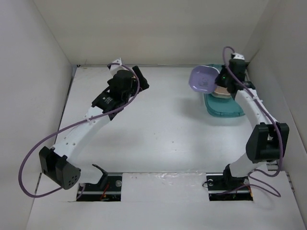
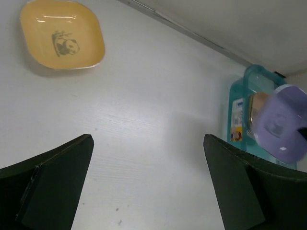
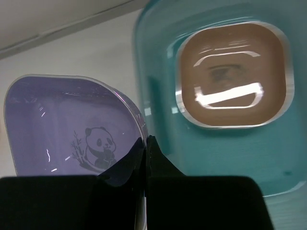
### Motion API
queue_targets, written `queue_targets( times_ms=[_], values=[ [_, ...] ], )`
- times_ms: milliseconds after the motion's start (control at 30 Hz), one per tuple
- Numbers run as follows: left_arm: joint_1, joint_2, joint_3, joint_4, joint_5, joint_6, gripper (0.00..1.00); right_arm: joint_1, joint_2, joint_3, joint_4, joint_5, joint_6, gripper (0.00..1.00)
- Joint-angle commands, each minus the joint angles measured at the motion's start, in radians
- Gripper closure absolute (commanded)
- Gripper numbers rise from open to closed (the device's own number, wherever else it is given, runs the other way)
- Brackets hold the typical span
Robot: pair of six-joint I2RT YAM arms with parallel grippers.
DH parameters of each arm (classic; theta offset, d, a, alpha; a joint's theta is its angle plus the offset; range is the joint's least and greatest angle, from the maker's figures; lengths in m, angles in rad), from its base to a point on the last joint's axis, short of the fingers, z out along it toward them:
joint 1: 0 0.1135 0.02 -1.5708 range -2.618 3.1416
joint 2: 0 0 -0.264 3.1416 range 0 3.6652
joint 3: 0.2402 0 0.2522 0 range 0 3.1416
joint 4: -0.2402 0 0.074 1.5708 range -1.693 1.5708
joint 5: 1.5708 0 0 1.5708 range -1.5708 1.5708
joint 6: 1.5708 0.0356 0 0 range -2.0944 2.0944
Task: Place the plates into the plastic bin on the countertop
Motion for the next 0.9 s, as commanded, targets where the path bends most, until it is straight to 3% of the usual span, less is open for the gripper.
queue_targets(
  times_ms=[0,33,233,267,367,433,500,533,600,633,733,867],
  values=[
    [0.087,0.035,0.043,-0.004,-0.003,0.022,0.0,-0.148,0.005,0.077,0.058,-0.156,-0.106,1.0],
    [0.112,0.053,0.069,0.005,0.047,0.022,0.0,-0.22,0.022,0.077,0.072,-0.193,-0.106,1.0],
    [0.291,0.262,0.247,-0.077,0.167,0.061,0.0,-0.374,0.157,0.104,0.115,-0.269,-0.042,1.0],
    [0.308,0.291,0.271,-0.091,0.167,0.061,0.0,-0.392,0.174,0.089,0.182,-0.308,-0.02,1.0],
    [0.376,0.406,0.373,-0.166,0.203,0.082,0.0,-0.403,0.267,0.141,0.173,-0.33,-0.009,1.0],
    [0.399,0.448,0.385,-0.166,0.212,0.094,0.0,-0.403,0.294,0.166,0.173,-0.33,-0.009,0.93],
    [0.413,0.457,0.385,-0.157,0.212,0.094,0.0,-0.403,0.294,0.175,0.173,-0.313,0.0,0.72],
    [0.423,0.472,0.385,-0.145,0.212,0.094,0.0,-0.403,0.294,0.186,0.173,-0.304,0.0,0.49],
    [0.436,0.507,0.398,-0.145,0.212,0.094,0.0,-0.403,0.268,0.186,0.173,-0.304,0.0,0.29],
    [0.436,0.523,0.414,-0.145,0.201,0.094,0.0,-0.403,0.25,0.186,0.173,-0.304,0.009,0.0],
    [0.457,0.589,0.473,-0.145,0.187,0.107,0.0,-0.388,0.168,0.186,0.173,-0.305,0.018,0.0],
    [0.477,0.693,0.577,-0.172,0.168,0.116,0.0,-0.217,0.027,0.166,0.12,-0.197,-0.011,0.0]
  ],
)
